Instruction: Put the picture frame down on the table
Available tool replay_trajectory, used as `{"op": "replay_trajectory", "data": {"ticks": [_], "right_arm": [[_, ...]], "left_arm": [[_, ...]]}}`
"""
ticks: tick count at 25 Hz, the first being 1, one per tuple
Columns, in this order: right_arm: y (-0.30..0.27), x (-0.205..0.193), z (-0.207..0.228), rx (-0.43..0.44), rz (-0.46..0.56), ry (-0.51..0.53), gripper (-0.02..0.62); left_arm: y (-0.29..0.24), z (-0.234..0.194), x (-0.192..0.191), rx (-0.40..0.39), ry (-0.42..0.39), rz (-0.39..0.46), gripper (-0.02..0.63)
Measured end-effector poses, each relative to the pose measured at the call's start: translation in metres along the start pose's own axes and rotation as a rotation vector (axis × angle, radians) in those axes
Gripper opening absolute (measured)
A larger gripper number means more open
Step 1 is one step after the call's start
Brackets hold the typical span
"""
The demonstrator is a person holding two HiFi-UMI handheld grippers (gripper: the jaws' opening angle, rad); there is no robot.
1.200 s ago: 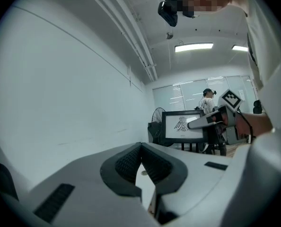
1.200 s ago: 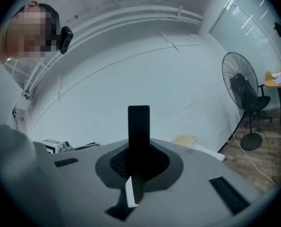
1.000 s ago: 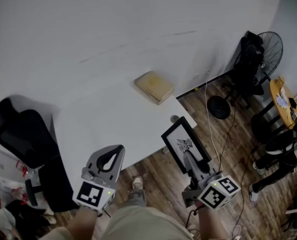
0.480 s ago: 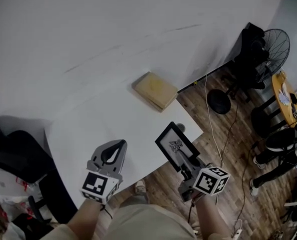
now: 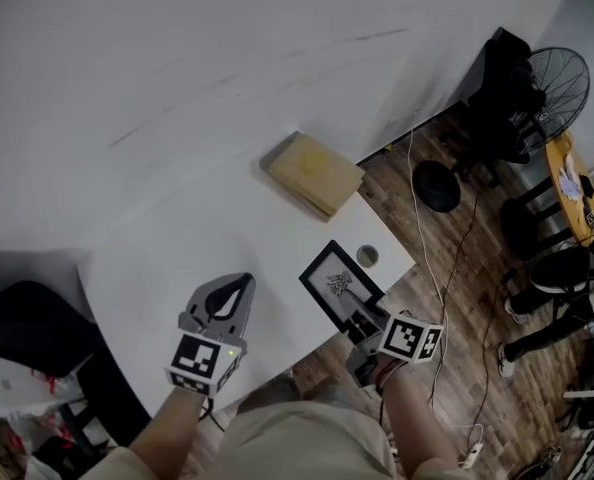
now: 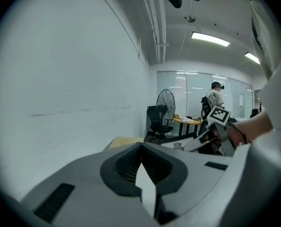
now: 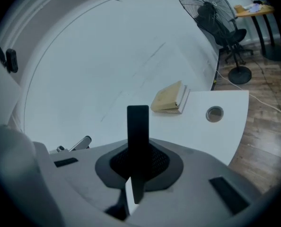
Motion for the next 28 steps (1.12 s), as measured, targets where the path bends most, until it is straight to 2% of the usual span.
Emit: {"op": "replay_trajectory", "data": {"ticks": [3,14,20,28], "right_arm": [[-0.019,-0.002,0.009,-0.009,-0.033,-0.053,0.031],[-0.088,-0.003,0.055,-0.096,-0.138,-0.063,0.031],[-0.118,0.003,0.081,-0.168,-0.207,0.004,0.032],[-0.154,0.027,0.098,-0.207,-0.266,0.166,0.129]], "left_arm": [[-0.01,-0.006,-0.01,-0.015,0.023,-0.024,0.021],[-0.052,-0.024,-0.041,-0.035,0.097,-0.081,0.021],[-0.072,-0.028,-0.048,-0.023,0.123,-0.098,0.021],[-0.087,-0.029,-0.061,0.02,0.184,-0.125,0.021]]}}
Point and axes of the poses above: the fingertips, and each gripper's own axes: y backward along the fingers, z to its right, x out of its top, the point moved 7 cm from there along y, backward along the fingers, and after that the axes turned 15 degrees about -x, right-handed, at the moved point
